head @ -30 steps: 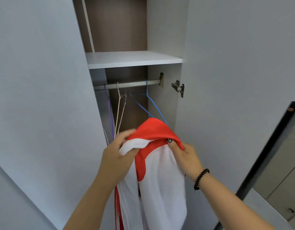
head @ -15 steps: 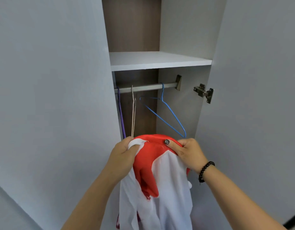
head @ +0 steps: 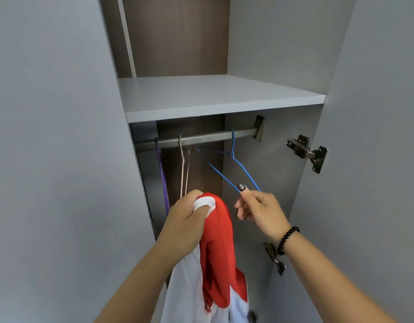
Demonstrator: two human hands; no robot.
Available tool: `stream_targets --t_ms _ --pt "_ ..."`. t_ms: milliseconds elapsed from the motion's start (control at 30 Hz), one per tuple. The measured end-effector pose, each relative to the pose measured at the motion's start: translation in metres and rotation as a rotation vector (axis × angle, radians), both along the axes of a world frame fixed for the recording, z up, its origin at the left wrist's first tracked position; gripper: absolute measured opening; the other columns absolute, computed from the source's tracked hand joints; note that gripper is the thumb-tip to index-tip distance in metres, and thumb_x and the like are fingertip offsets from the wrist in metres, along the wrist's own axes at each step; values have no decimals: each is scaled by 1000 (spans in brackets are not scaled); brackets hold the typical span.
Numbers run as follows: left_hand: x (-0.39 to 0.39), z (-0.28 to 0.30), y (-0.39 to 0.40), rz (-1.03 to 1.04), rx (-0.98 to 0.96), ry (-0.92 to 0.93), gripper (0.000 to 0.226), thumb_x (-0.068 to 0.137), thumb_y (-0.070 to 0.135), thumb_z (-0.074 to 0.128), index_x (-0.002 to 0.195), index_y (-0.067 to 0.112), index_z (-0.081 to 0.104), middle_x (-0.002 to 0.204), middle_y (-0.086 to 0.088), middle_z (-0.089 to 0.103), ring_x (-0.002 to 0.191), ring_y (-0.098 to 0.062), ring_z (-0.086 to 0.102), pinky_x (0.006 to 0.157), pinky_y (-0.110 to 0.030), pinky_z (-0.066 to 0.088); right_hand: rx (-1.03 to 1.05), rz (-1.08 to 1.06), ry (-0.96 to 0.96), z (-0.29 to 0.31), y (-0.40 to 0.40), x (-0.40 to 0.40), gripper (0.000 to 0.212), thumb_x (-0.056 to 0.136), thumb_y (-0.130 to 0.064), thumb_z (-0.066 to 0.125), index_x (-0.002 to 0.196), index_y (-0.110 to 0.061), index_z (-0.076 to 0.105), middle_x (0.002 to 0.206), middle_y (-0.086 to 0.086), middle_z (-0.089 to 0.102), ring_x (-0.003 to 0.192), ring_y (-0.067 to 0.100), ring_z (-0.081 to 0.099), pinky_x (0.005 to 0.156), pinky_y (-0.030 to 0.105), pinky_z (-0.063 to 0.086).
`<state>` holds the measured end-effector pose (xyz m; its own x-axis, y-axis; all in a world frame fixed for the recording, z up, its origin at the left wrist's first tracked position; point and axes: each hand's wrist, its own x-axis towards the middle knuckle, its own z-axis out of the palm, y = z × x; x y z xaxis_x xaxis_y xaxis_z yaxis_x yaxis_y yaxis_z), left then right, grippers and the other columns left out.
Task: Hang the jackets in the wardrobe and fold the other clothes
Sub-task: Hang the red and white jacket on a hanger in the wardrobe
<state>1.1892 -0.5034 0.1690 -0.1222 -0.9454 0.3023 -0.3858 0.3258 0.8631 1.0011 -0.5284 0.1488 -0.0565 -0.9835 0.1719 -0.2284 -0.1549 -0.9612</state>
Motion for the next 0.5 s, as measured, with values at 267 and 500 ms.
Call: stream_targets --t_ms 267,500 --pt "0 18 -38 34 -21 57 14 89 30 52 83 27 64 79 6 66 73 -6 63 61 -18 48 65 508 -67 21 -52 8 39 83 -31 60 113 -6 65 104 0 70 96 5 64 84 16 48" --pt "11 42 -47 129 -81 -102 16 95 19 55 83 26 62 77 6 65 70 -8 63 62 -31 54 301 720 -154 -7 -66 45 34 63 -45 84 95 -34 75 99 0 74 94 17 70 77 26 55"
